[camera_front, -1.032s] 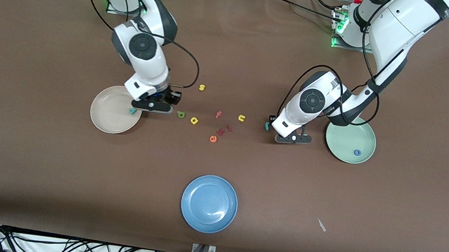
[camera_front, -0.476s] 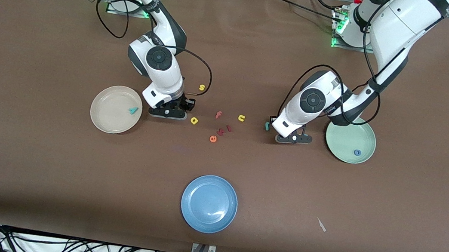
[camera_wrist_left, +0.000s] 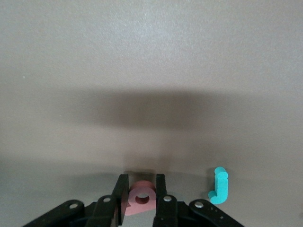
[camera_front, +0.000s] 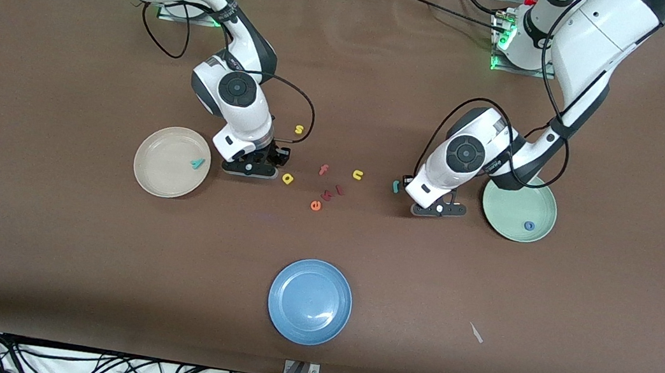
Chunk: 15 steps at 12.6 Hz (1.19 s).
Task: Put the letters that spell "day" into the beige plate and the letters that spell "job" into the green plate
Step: 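Grasp the pink b with the left gripper and drop it on the green plate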
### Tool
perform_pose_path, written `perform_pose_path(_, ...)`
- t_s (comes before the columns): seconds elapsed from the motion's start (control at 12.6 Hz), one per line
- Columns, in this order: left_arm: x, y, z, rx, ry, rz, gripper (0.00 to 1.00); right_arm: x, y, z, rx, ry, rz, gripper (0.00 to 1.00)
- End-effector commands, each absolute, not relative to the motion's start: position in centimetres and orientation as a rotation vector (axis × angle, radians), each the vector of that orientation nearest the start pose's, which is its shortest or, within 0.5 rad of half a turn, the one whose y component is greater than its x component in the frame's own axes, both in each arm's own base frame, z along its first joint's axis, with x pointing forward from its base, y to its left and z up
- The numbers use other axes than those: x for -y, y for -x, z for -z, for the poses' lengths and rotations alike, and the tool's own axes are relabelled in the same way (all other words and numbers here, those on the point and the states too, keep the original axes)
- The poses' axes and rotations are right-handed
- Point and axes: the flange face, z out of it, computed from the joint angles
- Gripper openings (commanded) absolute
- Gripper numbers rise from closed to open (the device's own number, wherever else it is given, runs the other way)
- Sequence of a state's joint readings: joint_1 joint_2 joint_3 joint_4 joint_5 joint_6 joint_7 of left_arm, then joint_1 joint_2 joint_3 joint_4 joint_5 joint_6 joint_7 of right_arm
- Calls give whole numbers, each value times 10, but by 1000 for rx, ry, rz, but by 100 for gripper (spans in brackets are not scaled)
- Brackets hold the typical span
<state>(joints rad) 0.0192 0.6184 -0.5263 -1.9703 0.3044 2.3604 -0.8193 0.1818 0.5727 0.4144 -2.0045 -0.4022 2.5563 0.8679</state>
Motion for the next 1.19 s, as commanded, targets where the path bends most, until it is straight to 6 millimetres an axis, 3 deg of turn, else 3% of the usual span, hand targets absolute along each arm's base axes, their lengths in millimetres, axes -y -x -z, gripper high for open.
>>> perform_pose_path(0.0,274,-531,-201,183,3094,-212,23,-344,-502,-186,-13,3113,91,45)
perform_pose_path(0.16,240,-542,-239,69,3058,-294,24,-343,-500,-184,-8,3112,89,45)
perform_pose_path(0.4,148,-574,-283,-54,3064,-437,24,-341,-499,-180,-11,3108,89,45)
perform_pose_path(0.56,77,-590,-288,-123,3088,-446,24,-340,-499,-178,10,3117,97,44)
perform_pose_path(0.79,22,-597,-272,-225,3065,-461,25,-337,-499,-176,6,3114,103,44)
perform_pose_path(0.87,19,-596,-261,-241,3055,-474,42,-337,-499,-176,6,3115,102,43)
perform_pose_path(0.95,16,-597,-260,-232,3057,-476,86,-337,-499,-176,6,3114,103,40)
perform_pose_path(1.03,14,-596,-263,-227,3055,-479,100,-337,-499,-177,6,3115,104,35)
perform_pose_path(1.11,18,-596,-268,-218,3053,-474,100,-337,-499,-177,9,3115,104,27)
